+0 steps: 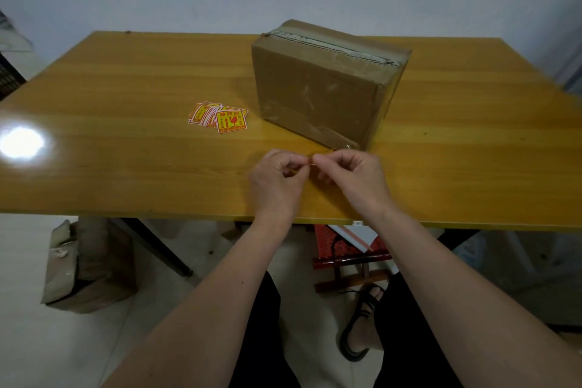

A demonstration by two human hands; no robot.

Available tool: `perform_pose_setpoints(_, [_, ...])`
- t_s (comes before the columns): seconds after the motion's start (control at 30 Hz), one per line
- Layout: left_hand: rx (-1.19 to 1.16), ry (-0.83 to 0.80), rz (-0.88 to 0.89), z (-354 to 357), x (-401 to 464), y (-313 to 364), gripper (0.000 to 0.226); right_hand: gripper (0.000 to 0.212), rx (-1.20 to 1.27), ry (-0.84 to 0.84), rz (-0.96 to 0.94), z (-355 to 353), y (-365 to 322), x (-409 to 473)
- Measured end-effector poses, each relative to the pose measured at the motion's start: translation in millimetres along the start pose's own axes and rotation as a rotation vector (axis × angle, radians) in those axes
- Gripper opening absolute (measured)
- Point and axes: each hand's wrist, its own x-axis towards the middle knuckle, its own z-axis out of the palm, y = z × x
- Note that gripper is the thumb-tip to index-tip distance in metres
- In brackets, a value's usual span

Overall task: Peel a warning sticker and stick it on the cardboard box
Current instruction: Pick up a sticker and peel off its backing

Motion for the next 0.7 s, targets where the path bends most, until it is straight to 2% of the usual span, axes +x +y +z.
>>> perform_pose_setpoints(0.2, [-0.045,-0.004,-0.041,-0.9,1.3,1.3,0.038,0.005,0.005,0.004,-0.004,1.4,0.7,-0.3])
perform_pose_setpoints(0.43, [-0.145,0.0,-0.103,-3.4,3.0,2.3,0.033,0.03,0.004,0.178,0.009,0.6,2.9,3.4])
perform_pose_setpoints(0.57, [-0.124,-0.07,-0.079,-4.4,2.5,3.0,0.031,0.019,0.042,0.115,-0.041,1.2,4.5,1.7])
perform_pose_setpoints(0.7, [-0.07,-0.077,0.026,-4.0,1.5,3.7,0.034,0.025,0.021,0.145,-0.062,1.7,8.8,1.5])
